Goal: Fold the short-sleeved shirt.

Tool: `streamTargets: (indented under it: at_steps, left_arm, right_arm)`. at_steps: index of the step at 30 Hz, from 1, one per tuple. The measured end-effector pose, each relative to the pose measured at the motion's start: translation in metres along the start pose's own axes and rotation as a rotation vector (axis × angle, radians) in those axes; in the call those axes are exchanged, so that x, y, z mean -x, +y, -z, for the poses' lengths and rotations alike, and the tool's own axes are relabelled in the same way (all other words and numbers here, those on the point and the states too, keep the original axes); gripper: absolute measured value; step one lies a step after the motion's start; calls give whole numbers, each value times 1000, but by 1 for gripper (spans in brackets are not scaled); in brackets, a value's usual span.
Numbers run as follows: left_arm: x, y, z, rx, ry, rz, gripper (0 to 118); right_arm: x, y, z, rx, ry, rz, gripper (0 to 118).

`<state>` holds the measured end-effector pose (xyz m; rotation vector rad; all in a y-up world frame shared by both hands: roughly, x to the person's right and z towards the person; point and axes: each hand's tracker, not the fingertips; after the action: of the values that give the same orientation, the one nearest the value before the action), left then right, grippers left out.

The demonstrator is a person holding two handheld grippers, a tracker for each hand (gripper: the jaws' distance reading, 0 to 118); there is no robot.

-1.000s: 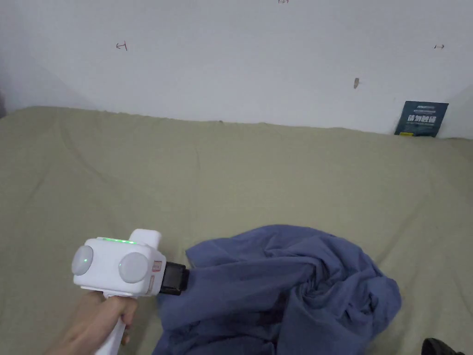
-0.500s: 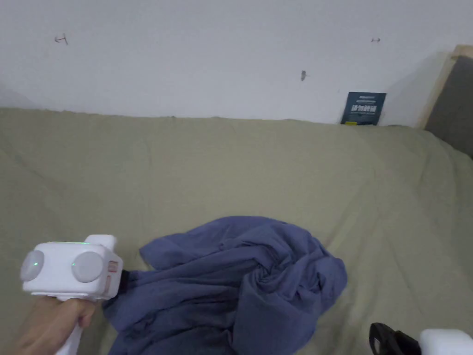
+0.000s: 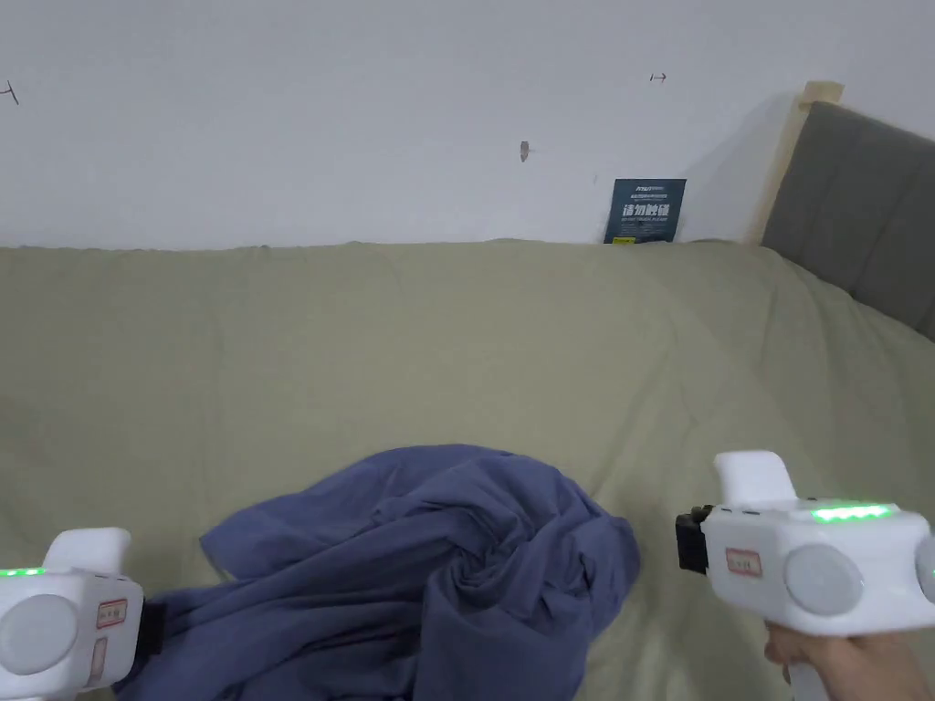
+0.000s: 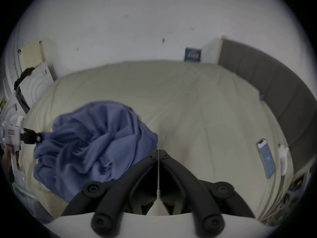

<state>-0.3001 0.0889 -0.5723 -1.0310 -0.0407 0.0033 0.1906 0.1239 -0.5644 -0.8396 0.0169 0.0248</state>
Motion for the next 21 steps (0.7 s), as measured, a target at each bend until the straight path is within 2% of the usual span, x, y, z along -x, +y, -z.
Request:
streamTargets:
  at_steps: [1, 2, 4, 10, 11, 12, 13, 14, 16, 17, 18, 21]
  left_arm:
    - [3, 0, -3, -4, -4, -4, 0]
    - [4, 2, -3, -7, -8, -6, 0]
    - [3, 5, -1, -9, -13, -15, 0]
    - [4, 8, 4, -11, -9, -1, 0]
    - [3, 8, 7, -6, -6, 0, 0]
    - [2, 8, 10, 1, -2, 3, 0]
    - [3, 5, 11, 5, -3, 2, 0]
    - [3, 4, 15, 17, -2, -4, 0]
    - [2, 2, 21, 35, -2, -10, 0]
    - [3, 0, 22, 34, 1, -8, 0]
    - [3, 1, 21, 34, 5, -14, 0]
    - [8, 4, 12, 28, 9, -32, 0]
  right_arm:
    - [-2, 8, 20, 56, 7, -9, 81]
    - [-4, 14, 37, 83, 15, -2, 117]
    - [-6, 18, 59, 134, 38, -1, 118]
    - [4, 24, 103, 215, 5, -63, 118]
    - [8, 23, 112, 238, -5, -71, 116]
    - [14, 20, 116, 263, -6, -101, 100]
    - [22, 16, 118, 247, 2, -135, 92]
    - [32, 14, 113, 212, -73, -175, 89]
    - [42, 17, 102, 206, 0, -202, 46]
    - [45, 17, 94, 180, -5, -207, 7]
    - [48, 18, 89, 157, -30, -224, 7]
    - [34, 22, 66, 161, -3, -198, 7]
